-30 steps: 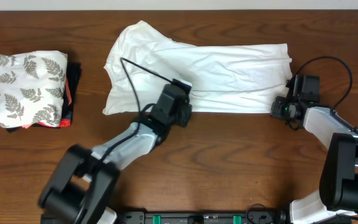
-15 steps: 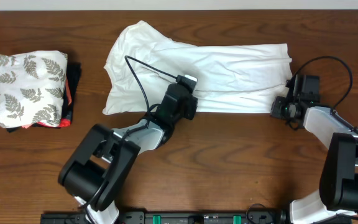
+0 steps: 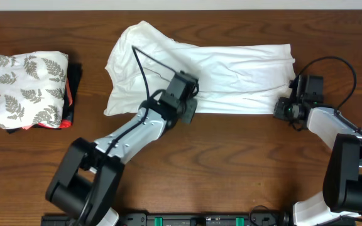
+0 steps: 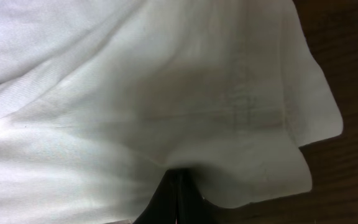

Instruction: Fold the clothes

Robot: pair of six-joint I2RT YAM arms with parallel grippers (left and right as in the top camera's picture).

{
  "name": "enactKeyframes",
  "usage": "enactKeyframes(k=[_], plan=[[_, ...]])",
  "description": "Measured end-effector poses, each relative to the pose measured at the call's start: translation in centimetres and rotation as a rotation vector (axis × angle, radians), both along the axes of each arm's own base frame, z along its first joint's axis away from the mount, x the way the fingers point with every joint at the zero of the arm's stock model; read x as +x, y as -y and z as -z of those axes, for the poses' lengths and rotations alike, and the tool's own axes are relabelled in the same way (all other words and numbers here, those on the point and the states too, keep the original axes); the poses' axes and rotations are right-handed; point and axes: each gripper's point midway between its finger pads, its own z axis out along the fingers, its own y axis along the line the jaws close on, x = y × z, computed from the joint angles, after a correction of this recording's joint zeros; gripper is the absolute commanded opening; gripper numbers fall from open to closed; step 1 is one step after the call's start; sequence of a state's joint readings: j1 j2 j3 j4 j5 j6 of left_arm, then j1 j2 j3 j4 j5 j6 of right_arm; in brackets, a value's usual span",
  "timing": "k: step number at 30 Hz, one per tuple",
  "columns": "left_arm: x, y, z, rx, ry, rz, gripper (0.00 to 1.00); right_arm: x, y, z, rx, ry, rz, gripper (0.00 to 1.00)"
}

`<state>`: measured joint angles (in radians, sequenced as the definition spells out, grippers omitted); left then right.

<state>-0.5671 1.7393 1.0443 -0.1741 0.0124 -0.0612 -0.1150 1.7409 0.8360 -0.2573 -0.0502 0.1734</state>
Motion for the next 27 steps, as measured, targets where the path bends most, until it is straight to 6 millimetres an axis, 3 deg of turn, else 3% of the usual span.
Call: enactKeyframes(k=[3,12,20,27], plan=[[0.8,0.5,-0.9,-0.011,0.0,0.012,0.06,0.0,0.0,0.0,0.0,0.0,0.0,0.01],[0.2,0.3,2.6,0.044,-0.128,0.02,0.06,0.0,0.0,0.0,0.001,-0.002,0.0,0.01],[1.1,0.9,2.7,0.037,-0.102,0.042,0.06,-0.1,0.0,0.0,0.001,-0.002,0.0,0.01],[1.1,1.0,6.1,0.074,-0.177,0.044,0.06,-0.1,0.0,0.0,0.001,-0.003,0.0,0.01]])
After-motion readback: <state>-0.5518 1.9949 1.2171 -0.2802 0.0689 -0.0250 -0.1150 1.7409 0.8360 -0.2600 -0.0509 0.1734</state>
